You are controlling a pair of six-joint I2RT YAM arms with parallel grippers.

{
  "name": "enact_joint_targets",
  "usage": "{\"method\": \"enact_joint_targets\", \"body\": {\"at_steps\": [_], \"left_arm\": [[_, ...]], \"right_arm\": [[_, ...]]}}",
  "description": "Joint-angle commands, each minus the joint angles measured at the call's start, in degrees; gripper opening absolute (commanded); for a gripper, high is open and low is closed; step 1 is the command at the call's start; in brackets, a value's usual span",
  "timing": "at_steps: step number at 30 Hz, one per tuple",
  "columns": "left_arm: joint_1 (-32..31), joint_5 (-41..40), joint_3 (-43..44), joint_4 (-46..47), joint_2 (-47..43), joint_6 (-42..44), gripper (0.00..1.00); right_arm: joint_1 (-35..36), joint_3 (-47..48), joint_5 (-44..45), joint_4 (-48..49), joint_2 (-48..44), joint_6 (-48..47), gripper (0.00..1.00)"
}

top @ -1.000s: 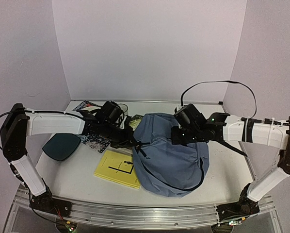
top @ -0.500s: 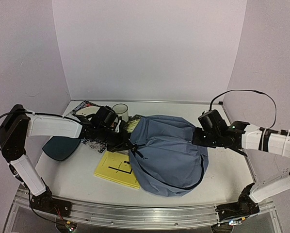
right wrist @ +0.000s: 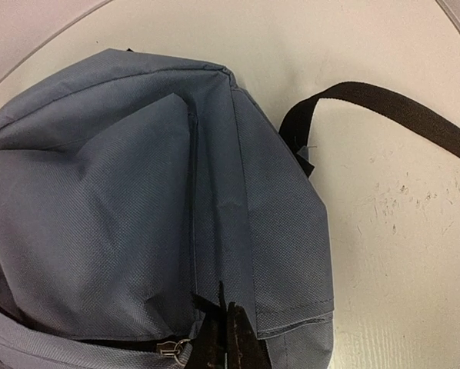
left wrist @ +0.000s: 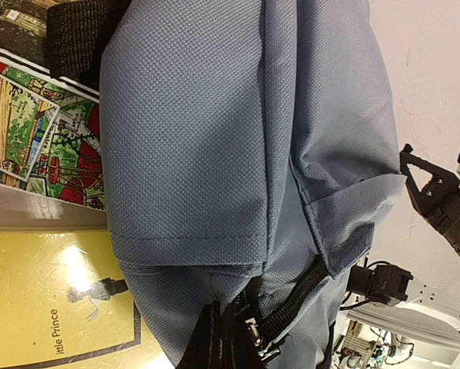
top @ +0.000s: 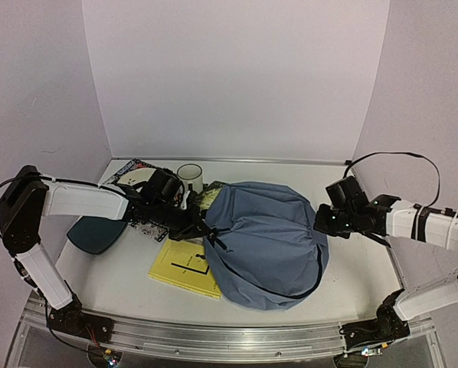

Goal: Pack the student bag
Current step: Zip the lower front pocket of the student bag.

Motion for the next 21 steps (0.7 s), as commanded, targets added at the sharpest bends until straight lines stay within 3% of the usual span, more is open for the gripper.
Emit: {"method": "enact_joint_targets", "body": {"at_steps": [1,6,10,16,21], "left_arm": [[2.18,0.13,0.33,-2.19,-1.46,1.32,0.00],[1.77,4.02,5.22,1.90,-0.10,1.04,0.00],[1.29,6.04,8.78,5.38,1.95,-0.20,0.00],[0.34,6.69,14.07,9.51,6.12,-1.42,0.00],[-0.11,7.81,16.84,10.48,9.60,-1.42,0.00]], "right_arm": [[-2.03,5.32,3.90,-4.54,2.65,-4.13,0.00],[-2.03,15.36,3.83,-5.29,8.14,-11.41,0.00],[-2.04,21.91,-0.27,-7.66,10.87,-14.05,0.08],[-1.32,24.68,-13.49,-9.00,8.76,-16.01,0.40],[5.21,25.03,-19.23,-7.87,9.34,-16.25,0.51]]}}
